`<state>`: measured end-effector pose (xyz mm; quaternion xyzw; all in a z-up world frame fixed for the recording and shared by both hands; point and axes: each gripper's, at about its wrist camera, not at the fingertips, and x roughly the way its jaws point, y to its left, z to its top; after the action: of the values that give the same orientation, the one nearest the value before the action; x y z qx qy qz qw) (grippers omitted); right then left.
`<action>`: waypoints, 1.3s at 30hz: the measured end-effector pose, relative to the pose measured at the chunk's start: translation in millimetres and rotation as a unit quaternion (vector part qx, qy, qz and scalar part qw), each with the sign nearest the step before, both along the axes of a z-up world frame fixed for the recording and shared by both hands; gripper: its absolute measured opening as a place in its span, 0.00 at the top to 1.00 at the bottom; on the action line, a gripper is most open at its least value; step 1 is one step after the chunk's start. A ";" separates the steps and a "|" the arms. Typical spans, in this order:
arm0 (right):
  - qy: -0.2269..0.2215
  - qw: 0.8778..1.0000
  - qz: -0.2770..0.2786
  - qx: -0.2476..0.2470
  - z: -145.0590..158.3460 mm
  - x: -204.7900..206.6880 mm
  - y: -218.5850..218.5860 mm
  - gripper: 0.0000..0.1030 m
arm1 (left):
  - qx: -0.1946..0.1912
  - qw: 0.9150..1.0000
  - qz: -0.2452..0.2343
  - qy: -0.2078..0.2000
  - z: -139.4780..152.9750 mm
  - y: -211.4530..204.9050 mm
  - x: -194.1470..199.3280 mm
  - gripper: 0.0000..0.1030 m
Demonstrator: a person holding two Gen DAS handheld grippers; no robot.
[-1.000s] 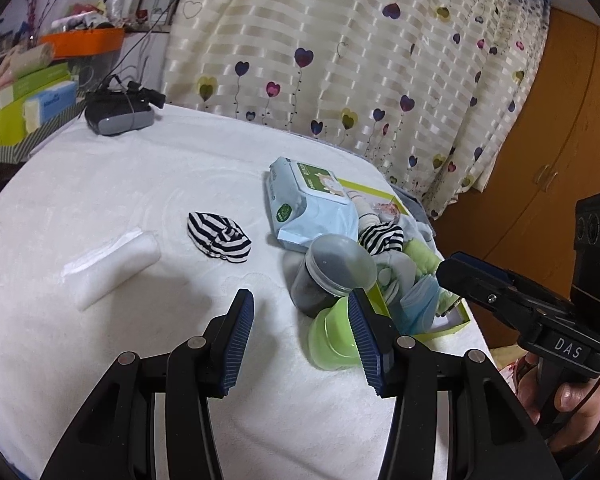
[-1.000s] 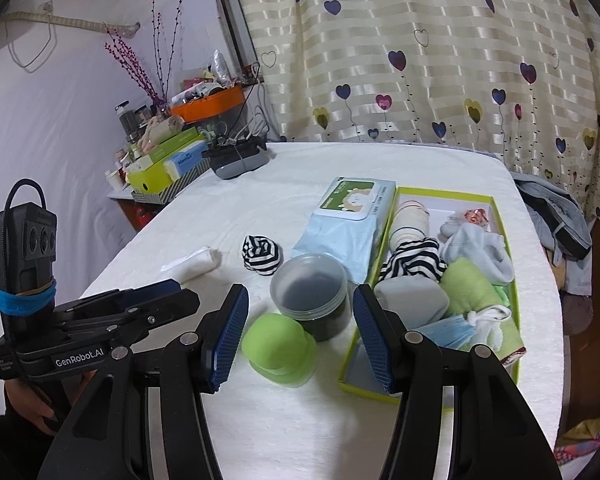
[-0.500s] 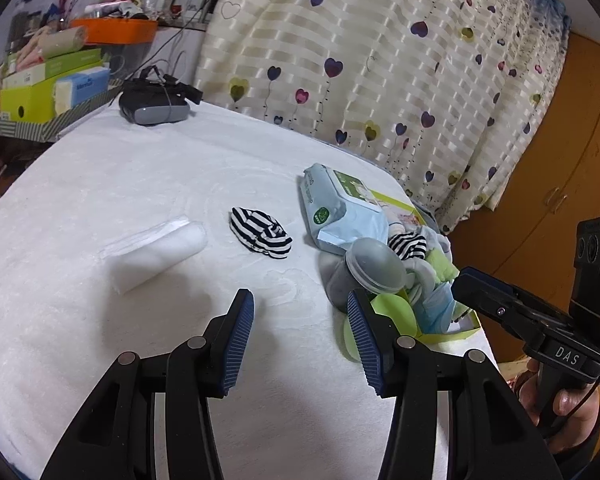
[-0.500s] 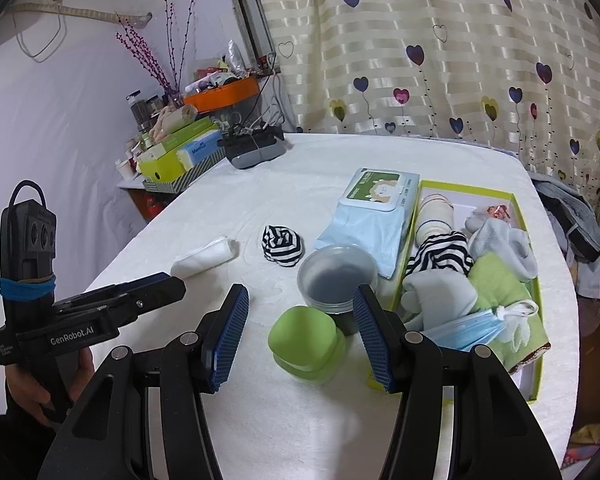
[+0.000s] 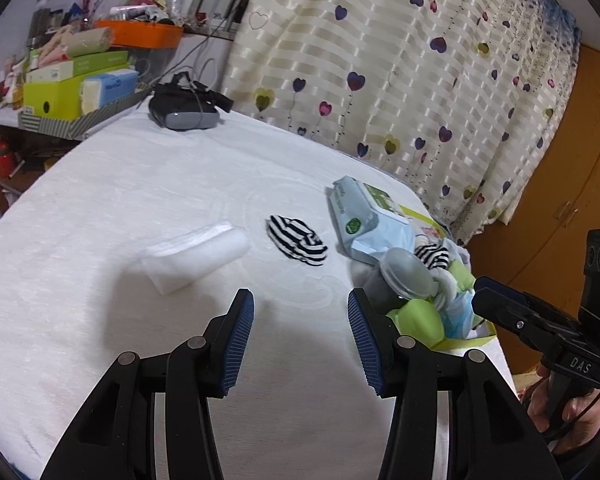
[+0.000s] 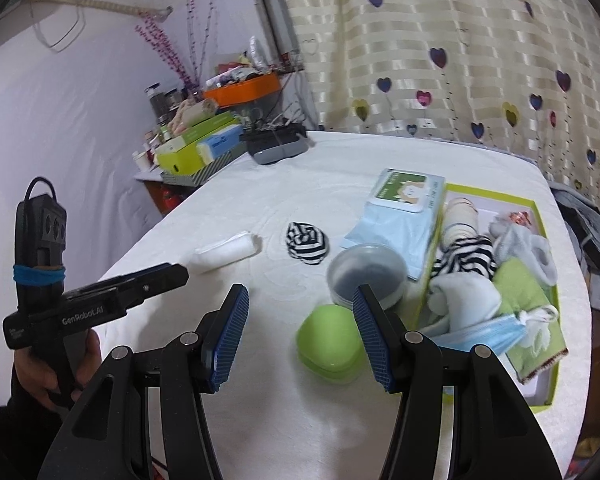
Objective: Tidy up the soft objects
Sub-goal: 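Move both grippers toward the white towel roll and striped sock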
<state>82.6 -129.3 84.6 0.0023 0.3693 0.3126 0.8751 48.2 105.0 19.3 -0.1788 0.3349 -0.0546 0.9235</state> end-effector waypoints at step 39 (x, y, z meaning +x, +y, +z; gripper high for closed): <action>0.021 0.998 0.058 -0.027 -19.7 34.8 64.6 0.46 | 0.114 0.988 -0.065 0.086 -52.5 55.2 93.9 0.50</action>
<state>117.4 -64.6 64.9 -0.0360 0.3953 0.3531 0.8472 142.1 160.2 -33.2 -0.0539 0.4278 -0.0607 0.9002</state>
